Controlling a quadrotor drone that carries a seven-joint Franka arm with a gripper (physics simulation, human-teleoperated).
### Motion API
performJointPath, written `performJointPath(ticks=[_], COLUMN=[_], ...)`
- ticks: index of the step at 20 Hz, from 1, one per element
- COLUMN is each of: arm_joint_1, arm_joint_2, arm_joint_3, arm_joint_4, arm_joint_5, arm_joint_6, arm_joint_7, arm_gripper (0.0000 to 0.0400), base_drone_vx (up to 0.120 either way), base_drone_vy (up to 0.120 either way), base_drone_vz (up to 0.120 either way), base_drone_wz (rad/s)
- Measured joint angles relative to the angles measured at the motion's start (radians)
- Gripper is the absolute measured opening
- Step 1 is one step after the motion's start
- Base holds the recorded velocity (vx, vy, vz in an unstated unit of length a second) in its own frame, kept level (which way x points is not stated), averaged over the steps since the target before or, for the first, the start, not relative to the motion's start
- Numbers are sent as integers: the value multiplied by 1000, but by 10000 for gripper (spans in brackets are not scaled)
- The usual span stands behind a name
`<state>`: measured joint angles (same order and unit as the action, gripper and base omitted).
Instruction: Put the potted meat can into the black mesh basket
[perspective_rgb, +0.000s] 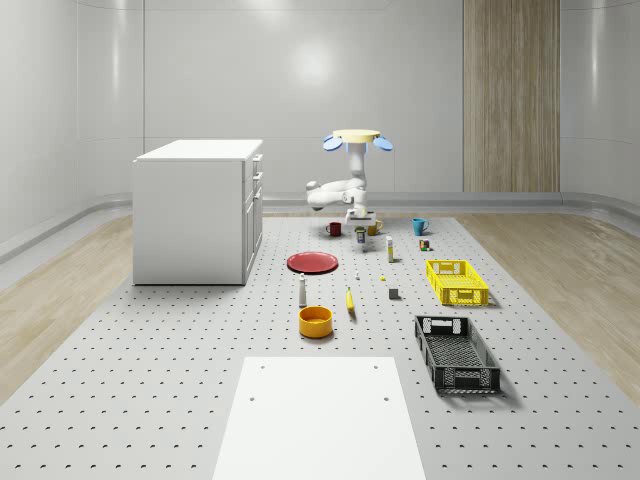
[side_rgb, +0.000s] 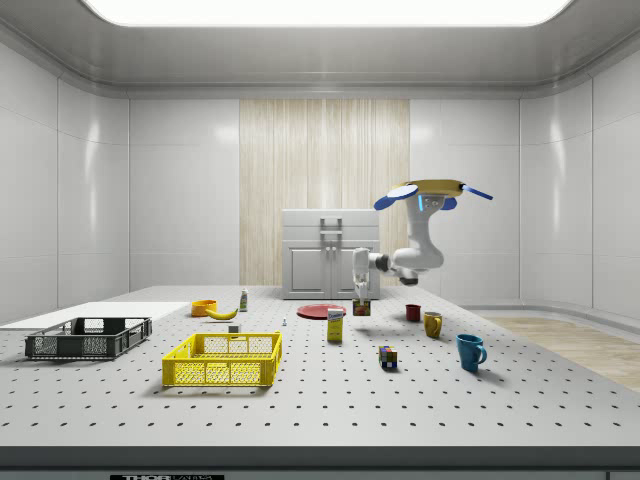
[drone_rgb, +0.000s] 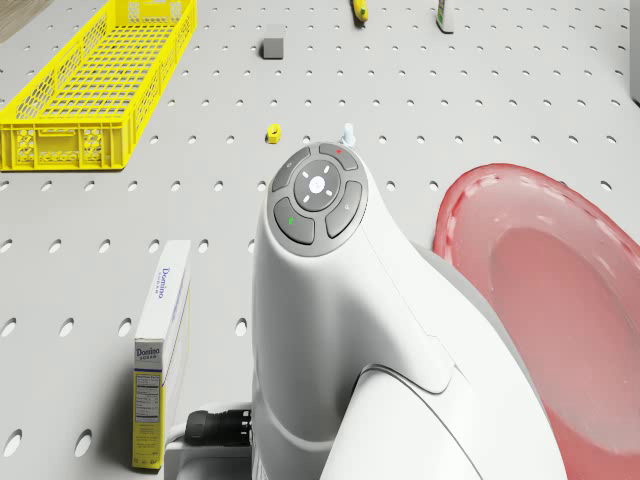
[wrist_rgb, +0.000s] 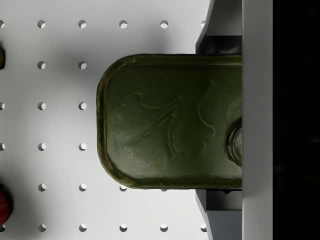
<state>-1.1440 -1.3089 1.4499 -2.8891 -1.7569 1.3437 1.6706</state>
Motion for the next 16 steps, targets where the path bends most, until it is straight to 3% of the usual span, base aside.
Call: performJointPath(ticks=[4, 11, 16], arm_joint_1=[-5, -10, -13], arm_joint_2=[-16, -46, -66], arm_joint_3=[16, 28, 33], arm_joint_4=[0, 1, 2], arm_joint_5=[19, 38, 48], arm_joint_6=[12, 37, 56], arm_joint_7=[5, 10, 13], arm_gripper=[291, 291, 291], base_drone_vx=[120, 120, 120], base_drone_vy=[120, 120, 0], base_drone_vz=[100, 0, 0], base_drone_wz=[0, 0, 0])
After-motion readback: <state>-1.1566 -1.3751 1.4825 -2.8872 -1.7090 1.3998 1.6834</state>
